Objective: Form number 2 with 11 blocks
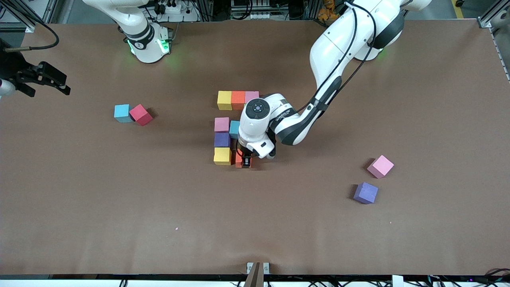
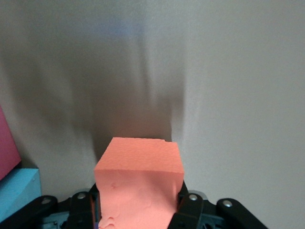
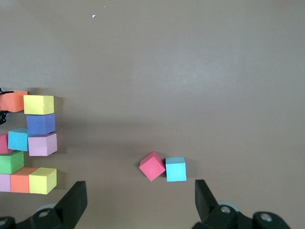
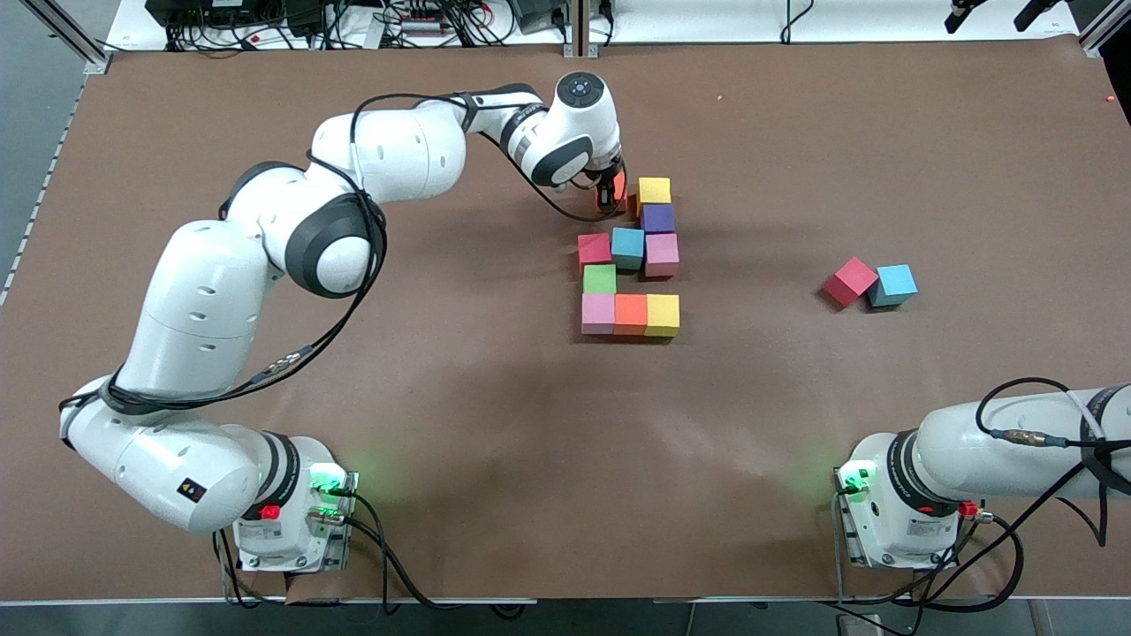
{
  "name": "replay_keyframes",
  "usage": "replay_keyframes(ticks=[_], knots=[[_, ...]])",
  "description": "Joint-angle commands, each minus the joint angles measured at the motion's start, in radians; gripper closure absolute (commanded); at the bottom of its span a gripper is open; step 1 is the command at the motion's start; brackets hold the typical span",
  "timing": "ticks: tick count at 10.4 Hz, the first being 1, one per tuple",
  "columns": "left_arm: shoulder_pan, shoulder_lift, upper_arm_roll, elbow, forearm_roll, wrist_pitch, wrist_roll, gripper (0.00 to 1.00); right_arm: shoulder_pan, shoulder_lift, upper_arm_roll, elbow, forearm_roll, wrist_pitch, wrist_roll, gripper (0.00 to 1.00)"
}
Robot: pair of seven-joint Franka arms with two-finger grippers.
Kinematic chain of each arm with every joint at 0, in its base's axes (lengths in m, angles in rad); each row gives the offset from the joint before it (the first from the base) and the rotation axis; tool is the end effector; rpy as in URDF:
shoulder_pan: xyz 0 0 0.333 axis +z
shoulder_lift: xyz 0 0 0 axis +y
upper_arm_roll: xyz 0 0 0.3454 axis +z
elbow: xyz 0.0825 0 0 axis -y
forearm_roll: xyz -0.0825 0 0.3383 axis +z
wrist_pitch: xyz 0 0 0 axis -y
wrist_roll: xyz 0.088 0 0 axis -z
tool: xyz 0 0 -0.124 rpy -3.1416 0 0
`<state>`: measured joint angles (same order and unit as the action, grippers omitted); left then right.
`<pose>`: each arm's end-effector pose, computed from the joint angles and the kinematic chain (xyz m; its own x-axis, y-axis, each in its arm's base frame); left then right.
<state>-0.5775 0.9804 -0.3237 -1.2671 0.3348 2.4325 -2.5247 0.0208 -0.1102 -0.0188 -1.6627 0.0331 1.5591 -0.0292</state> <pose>0.5335 -0.5433 0.2257 0.0223 0.9815 -0.1899 0.9905 0.0042 0.1376 0.4696 0.0045 0.6507 0.9995 0.0317 0.0076 0.0319 -0.9989 -0.0349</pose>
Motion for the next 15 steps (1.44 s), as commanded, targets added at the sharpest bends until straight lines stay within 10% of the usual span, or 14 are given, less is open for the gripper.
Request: replay_keyframes(ticks=[1,12,15], knots=[[-0.022,0.021,0.015,0.031,-0.03,0.007,-0.012,0.49,0.016,0.009,-0.009,0.006,0.022,0.002,0.015,0.0],[-0.038,0.04,0.015,0.031,-0.03,0.042,-0.017,0.41,-0.064,0.018,-0.016,-0.042,0.024,0.099,-0.012,0.0],[-0.039,0.04,0.02,0.031,-0.028,0.043,-0.009,0.01,-0.027,0.007,0.008,-0.032,0.022,0.093,0.069,0.0]])
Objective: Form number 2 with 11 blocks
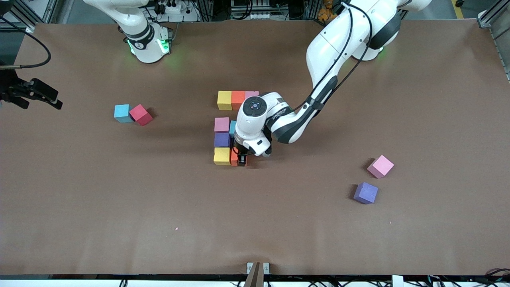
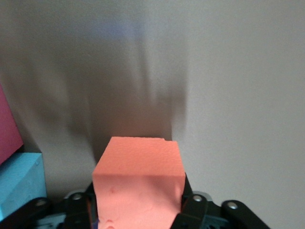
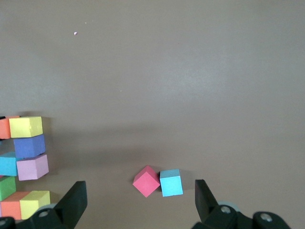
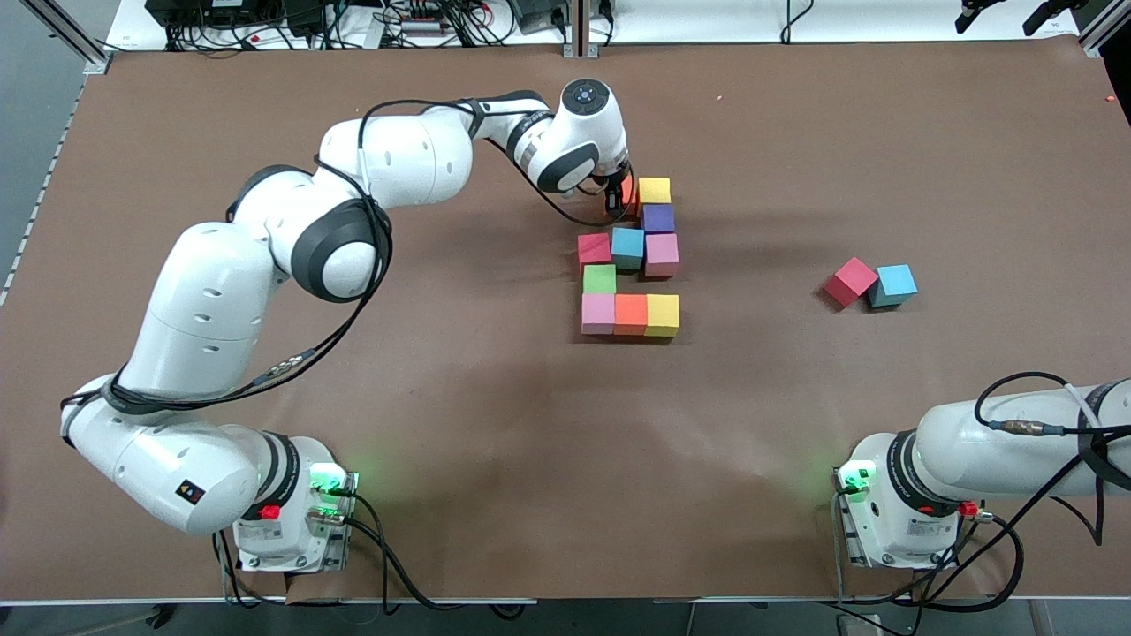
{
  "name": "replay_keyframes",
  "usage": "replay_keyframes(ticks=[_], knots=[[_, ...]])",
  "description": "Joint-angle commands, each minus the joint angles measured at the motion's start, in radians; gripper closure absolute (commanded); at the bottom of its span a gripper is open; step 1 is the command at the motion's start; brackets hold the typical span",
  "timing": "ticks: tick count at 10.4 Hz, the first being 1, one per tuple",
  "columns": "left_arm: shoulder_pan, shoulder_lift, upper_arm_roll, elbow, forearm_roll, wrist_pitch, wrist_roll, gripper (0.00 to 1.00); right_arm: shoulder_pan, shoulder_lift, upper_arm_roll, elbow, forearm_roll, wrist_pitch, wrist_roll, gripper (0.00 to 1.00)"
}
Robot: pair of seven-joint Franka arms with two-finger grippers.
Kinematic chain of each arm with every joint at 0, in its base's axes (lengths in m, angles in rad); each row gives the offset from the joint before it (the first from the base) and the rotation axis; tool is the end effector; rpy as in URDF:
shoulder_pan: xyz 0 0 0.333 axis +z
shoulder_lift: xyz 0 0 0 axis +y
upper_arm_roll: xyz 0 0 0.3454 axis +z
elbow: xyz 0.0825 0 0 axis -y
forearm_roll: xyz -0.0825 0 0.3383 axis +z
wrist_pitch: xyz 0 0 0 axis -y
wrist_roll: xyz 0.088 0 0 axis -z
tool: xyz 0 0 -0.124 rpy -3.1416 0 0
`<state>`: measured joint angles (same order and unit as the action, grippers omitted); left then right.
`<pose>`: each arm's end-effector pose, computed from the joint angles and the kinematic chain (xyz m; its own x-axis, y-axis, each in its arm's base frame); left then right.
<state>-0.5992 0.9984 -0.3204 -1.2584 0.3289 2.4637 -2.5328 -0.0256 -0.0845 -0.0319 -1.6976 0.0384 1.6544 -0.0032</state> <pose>0.5250 -0.5558 0.2191 0.0293 0.9767 -0.2124 0.9898 0.0012 0.1422 0.4870 -0.0243 0.6321 0.9975 -0.0574 0.0413 -0.0557 -0.9976 -0.0409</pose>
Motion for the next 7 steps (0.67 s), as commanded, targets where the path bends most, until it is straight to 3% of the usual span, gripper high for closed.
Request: replay_keyframes(ticks=[1,4,7], knots=[[-0.023,0.022,0.018,0.022,-0.022,0.021,-0.001,0.0,0.027,-0.029,0.024,0.006,0.017,-0.019,0.043,0.0],[-0.024,0.008,0.017,0.02,-0.022,0.021,-0.001,0.0,0.004,-0.112,0.014,-0.097,0.009,-0.006,0.046,0.0],[-0.028,-0.003,0.009,0.017,-0.021,0.02,-0.001,0.0,0.042,-0.106,0.068,-0.061,0.0,-0.002,0.219,0.0]])
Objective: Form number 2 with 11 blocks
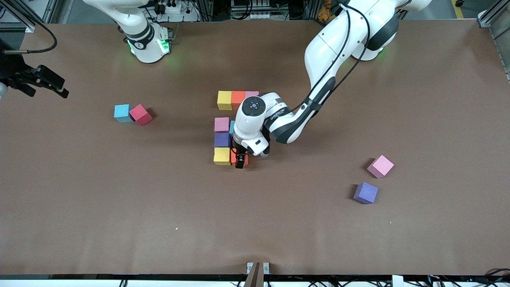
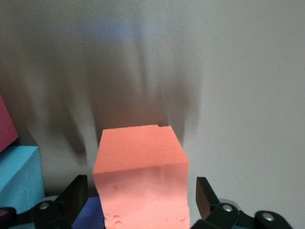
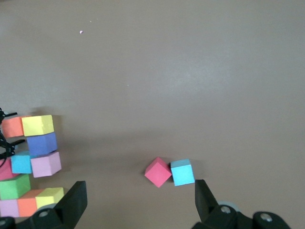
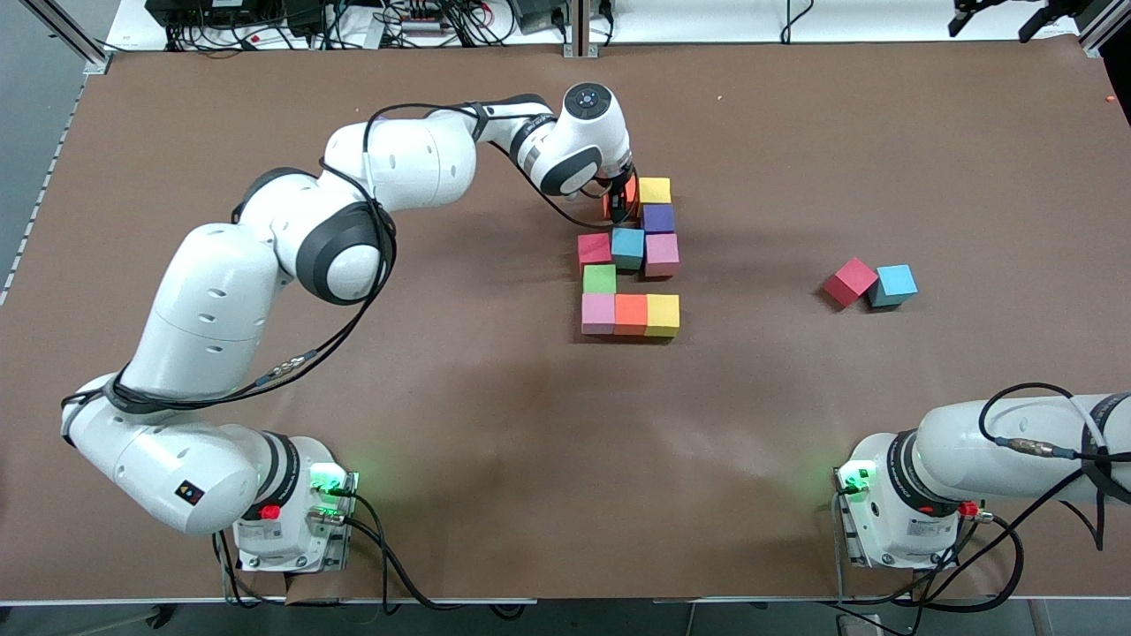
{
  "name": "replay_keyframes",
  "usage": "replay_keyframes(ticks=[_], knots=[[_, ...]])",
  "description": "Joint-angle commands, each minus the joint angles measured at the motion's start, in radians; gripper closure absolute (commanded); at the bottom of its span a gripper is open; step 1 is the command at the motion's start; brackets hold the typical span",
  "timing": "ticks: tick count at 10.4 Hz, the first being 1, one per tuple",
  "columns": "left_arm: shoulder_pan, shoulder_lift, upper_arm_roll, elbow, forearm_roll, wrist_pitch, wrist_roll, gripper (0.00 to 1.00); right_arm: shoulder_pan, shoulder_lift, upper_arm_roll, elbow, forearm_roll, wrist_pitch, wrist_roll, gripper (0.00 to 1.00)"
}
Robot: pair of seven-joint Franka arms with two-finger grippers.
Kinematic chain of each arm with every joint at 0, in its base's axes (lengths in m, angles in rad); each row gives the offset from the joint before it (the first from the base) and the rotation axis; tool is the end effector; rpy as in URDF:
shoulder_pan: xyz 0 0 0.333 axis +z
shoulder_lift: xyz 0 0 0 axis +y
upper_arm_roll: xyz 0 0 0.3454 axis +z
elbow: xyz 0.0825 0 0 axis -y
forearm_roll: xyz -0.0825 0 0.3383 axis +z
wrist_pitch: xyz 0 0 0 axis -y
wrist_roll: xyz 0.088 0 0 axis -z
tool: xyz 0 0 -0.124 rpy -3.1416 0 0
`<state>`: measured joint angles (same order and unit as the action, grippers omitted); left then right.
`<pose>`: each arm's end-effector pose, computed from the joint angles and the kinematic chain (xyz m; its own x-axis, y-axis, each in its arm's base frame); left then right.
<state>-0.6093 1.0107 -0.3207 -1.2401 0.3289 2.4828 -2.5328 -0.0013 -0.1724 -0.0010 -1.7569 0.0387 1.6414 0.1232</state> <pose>0.5237 -0.5635 0.2198 0.0373 0.9718 -0.2329 0.9879 -0.0008 0.1549 0.4563 0.0034 0.6466 0.9905 -0.1278 0.0516 -0.1255 -0.9911 -0.0455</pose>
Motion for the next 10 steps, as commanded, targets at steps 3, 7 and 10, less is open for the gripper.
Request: replay_keyframes(ticks=[3,7,10], knots=[[-0.026,-0.033,0.005,-0.002,-0.019,-0.008,0.0,0.0,0.036,0.031,0.047,0.097,0.0,0.009,0.101,0.0],[-0.01,-0.066,-0.006,-0.004,-0.022,-0.067,0.0,0.0,0.041,0.146,0.044,0.235,-0.013,-0.035,0.088,0.0],[0.037,-0.11,-0.006,-0.008,-0.019,-0.148,0.0,0.0,0.04,0.168,0.041,0.25,0.001,-0.028,0.093,0.0]])
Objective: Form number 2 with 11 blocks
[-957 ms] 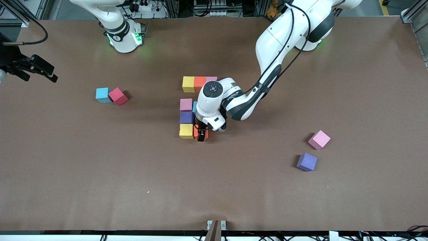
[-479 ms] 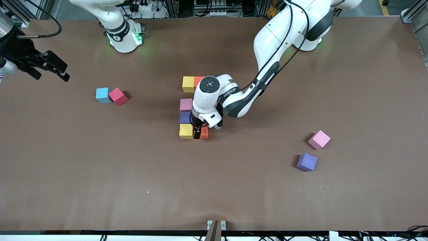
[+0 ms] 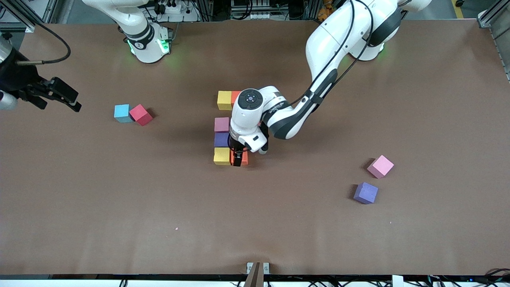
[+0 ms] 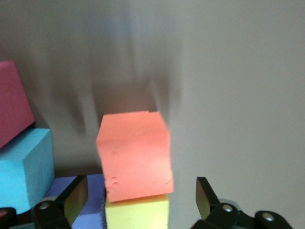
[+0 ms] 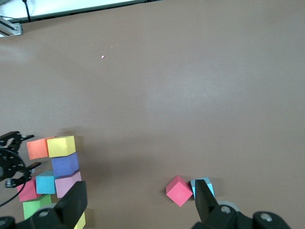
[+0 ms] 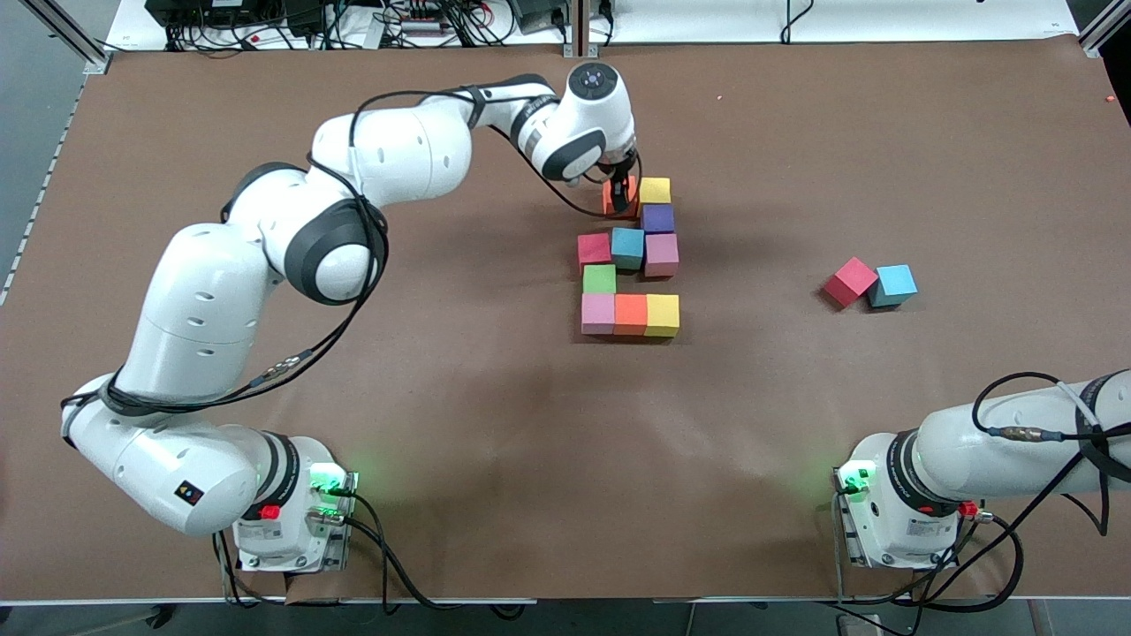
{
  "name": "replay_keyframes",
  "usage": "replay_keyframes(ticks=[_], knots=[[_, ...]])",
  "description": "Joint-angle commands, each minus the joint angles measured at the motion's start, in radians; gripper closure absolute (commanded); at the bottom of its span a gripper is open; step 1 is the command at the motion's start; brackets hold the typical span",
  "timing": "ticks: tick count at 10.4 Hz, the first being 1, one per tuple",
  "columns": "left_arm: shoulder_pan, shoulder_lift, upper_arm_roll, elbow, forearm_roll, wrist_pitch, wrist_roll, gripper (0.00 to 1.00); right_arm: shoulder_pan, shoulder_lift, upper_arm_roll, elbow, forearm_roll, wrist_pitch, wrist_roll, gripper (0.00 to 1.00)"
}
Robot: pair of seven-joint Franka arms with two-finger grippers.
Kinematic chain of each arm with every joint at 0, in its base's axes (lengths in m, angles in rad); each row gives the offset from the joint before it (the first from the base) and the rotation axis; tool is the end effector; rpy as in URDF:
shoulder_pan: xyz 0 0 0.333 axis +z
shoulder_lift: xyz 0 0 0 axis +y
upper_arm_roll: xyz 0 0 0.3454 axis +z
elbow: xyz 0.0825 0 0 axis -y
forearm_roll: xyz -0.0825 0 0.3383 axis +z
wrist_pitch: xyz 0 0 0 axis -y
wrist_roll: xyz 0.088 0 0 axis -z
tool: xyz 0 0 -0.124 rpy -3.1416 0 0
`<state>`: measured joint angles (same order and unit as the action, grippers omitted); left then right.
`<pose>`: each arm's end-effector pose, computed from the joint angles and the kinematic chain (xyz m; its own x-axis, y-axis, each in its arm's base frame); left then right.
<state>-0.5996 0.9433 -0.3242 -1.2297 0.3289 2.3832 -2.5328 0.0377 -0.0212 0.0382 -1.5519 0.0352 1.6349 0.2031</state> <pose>0.5302 -0.5560 0.2636 0.0277 0.9796 -0.1989 0.9871 0.0046 0.1601 0.5085 0.0431 0.6620 0.9871 -0.1292 0.0949 -0.1245 -0.9907 -0.0546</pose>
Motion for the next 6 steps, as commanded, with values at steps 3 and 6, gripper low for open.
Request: replay_keyframes(ticks=[3,6], knots=[[0.169,-0.083,-0.053,-0.036,-0.019,-0.14,0.081,0.0,0.001,0.023,0.002,0.044,0.006,-0.02,0.001,0.0],[0.326,-0.089,-0.11,-0.036,-0.018,-0.234,0.273,0.0,-0.007,0.024,0.002,0.044,0.005,-0.018,-0.07,0.0]])
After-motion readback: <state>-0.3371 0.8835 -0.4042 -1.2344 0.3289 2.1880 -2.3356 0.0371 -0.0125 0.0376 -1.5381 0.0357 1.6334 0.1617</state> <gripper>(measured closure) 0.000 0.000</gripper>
